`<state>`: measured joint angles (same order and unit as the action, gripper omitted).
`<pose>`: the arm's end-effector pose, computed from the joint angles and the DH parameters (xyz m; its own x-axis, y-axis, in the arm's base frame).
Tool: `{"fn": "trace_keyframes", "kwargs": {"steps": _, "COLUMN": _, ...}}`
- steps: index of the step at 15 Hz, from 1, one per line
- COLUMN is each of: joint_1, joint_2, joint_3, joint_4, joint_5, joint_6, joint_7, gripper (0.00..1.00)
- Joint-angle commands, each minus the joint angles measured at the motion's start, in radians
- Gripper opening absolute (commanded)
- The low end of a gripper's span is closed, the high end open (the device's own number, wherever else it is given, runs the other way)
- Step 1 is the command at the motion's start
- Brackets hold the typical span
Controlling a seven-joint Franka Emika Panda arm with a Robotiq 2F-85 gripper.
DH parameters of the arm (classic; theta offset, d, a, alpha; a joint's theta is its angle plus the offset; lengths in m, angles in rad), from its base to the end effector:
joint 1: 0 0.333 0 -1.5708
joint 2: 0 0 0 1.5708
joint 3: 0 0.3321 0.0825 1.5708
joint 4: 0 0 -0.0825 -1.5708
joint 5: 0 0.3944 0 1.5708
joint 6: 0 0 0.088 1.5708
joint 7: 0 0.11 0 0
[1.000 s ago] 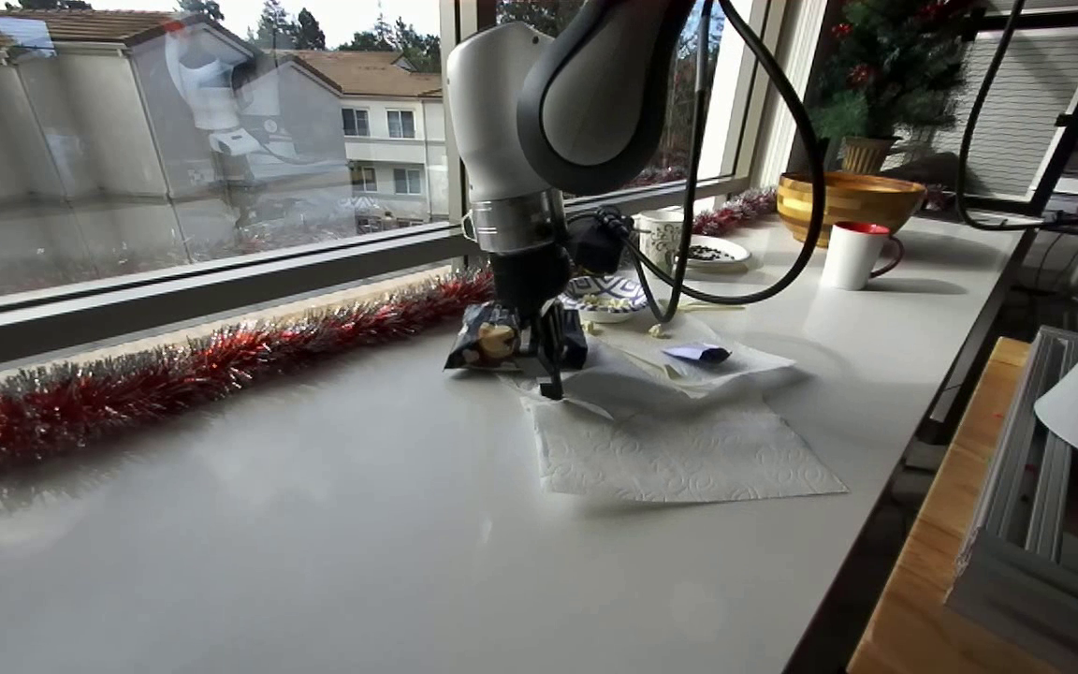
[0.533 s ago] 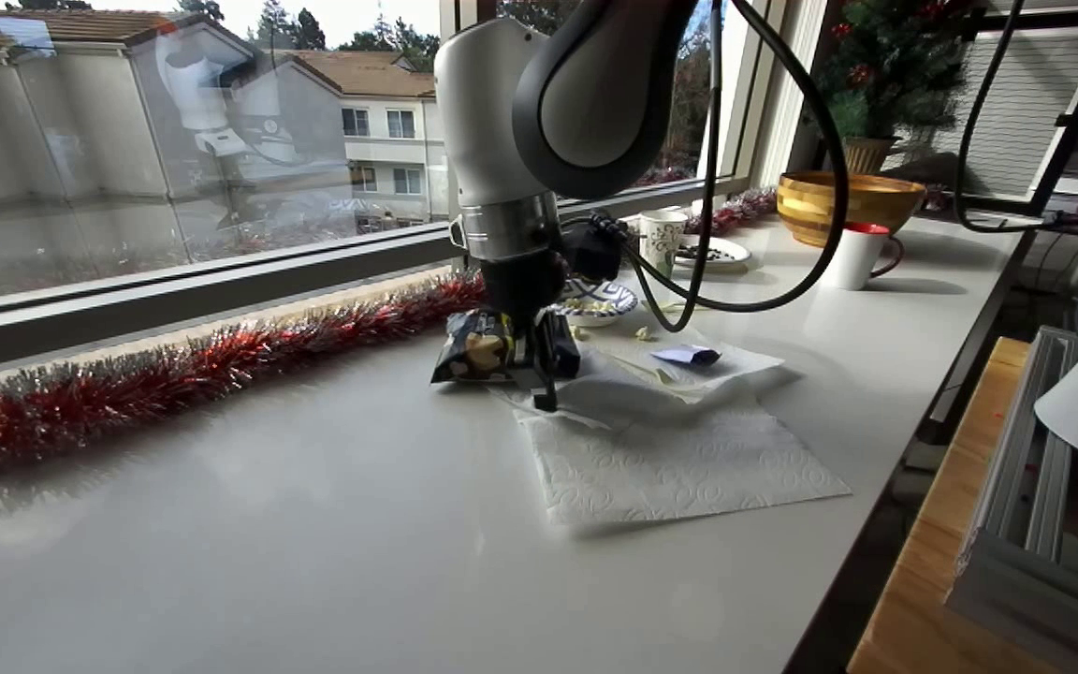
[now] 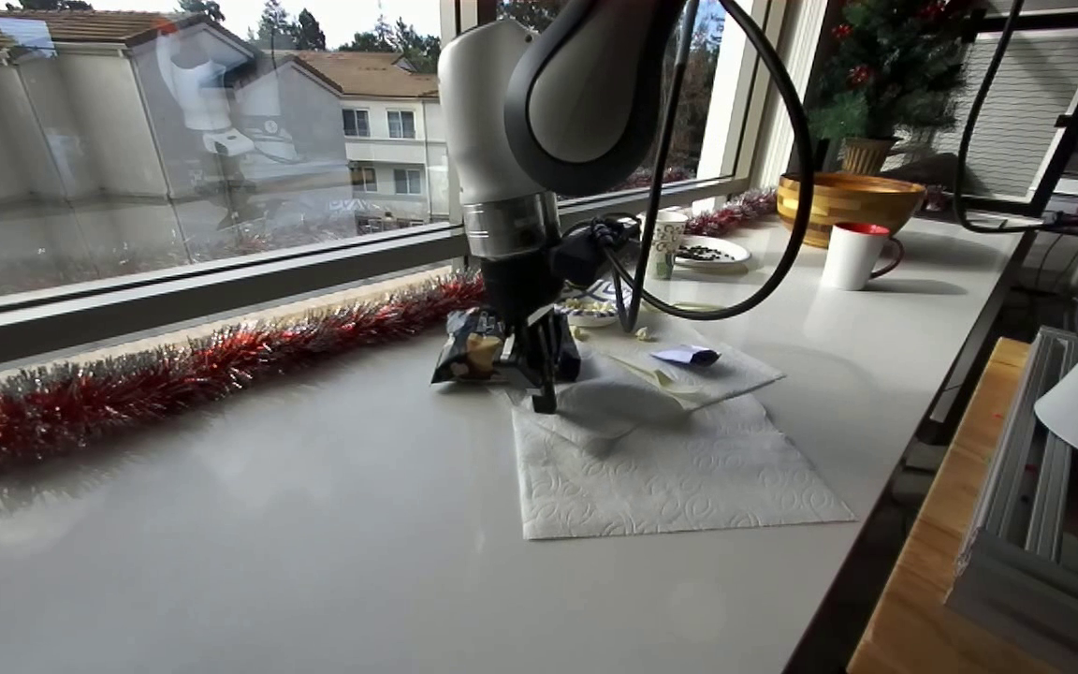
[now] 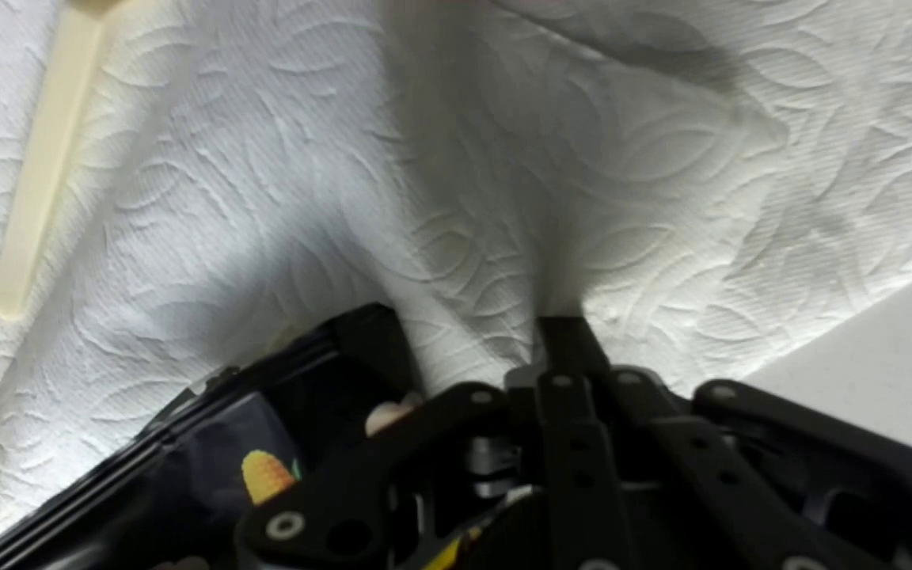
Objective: Move one white napkin to the left.
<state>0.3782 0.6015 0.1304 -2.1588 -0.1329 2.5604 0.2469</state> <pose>0.4727 0.2709 0.1023 0.9184 0.3479 -0.1887 0.3583 -0.9333 0.0236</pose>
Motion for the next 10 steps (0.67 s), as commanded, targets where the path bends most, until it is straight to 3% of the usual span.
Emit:
{"fn": "trace_keyframes", "kwargs": {"steps": 1, "joint_1": 0.009, "joint_2": 0.054, "joint_3": -0.003, "joint_4": 0.015, "joint_5": 0.018, "joint_6": 0.026, "joint_7": 0.018, "gripper": 0.0}}
{"fn": "trace_keyframes", "kwargs": {"steps": 2, "joint_1": 0.014, "joint_2": 0.03, "joint_3": -0.007, "joint_4": -0.004, "joint_5": 0.008, "joint_6": 0.019, "joint_7": 0.02, "gripper": 0.26}}
{"fn": "trace_keyframes", "kwargs": {"steps": 4, "joint_1": 0.018, "joint_2": -0.036, "joint_3": -0.011, "joint_4": -0.057, "joint_5": 0.0, "joint_6": 0.024, "joint_7": 0.027, "gripper": 0.32}}
{"fn": "trace_keyframes", "kwargs": {"steps": 10, "joint_1": -0.001, "joint_2": -0.286, "joint_3": -0.005, "joint_4": -0.275, "joint_5": 0.01, "joint_6": 0.086, "joint_7": 0.054, "gripper": 0.74}}
